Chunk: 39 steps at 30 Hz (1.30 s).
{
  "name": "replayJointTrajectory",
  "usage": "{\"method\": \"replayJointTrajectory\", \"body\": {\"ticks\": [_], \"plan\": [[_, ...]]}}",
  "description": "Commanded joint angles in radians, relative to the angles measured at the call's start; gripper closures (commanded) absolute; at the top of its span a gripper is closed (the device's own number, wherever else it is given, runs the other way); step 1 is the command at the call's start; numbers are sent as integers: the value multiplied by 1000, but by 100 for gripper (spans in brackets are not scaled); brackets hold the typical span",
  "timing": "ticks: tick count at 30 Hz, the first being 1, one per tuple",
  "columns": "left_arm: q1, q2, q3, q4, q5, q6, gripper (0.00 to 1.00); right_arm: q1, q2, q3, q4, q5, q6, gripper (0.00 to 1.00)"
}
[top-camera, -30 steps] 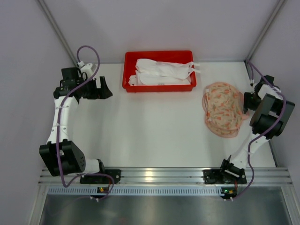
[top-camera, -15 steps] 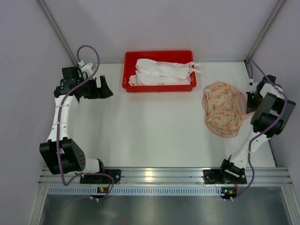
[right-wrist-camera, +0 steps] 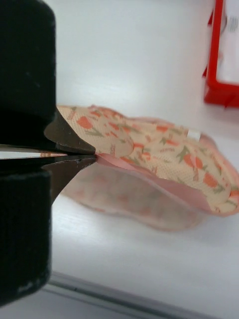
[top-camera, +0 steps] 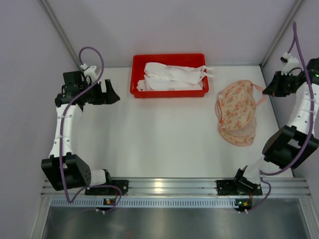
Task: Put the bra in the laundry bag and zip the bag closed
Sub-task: Open the laundry bag at the center of the board.
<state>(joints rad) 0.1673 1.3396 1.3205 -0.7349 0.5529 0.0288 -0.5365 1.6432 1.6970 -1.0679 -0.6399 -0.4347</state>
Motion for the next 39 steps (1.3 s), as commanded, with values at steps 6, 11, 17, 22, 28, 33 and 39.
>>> {"method": "replayJointTrajectory", "body": {"ticks": [6,11,17,22,28,33,39], "plan": [[-2,-57,-4,5,-4,-7,1,161,-147,16,-12,-260,94,100],[-2,-49,2,5,-5,-26,1,265,-226,18,167,-262,283,100],[-2,-56,-3,5,-13,-24,1,365,-299,21,330,-241,429,100],[-2,-53,-12,6,-19,-26,1,557,-347,-139,481,-133,540,100],[0,-45,-29,5,-16,-26,1,889,-300,-361,641,106,628,100],[-2,-49,-52,5,-5,-24,1,1128,-198,-409,812,252,744,100],[0,-43,-72,5,10,-56,1,1314,1,-263,798,281,789,92]]}}
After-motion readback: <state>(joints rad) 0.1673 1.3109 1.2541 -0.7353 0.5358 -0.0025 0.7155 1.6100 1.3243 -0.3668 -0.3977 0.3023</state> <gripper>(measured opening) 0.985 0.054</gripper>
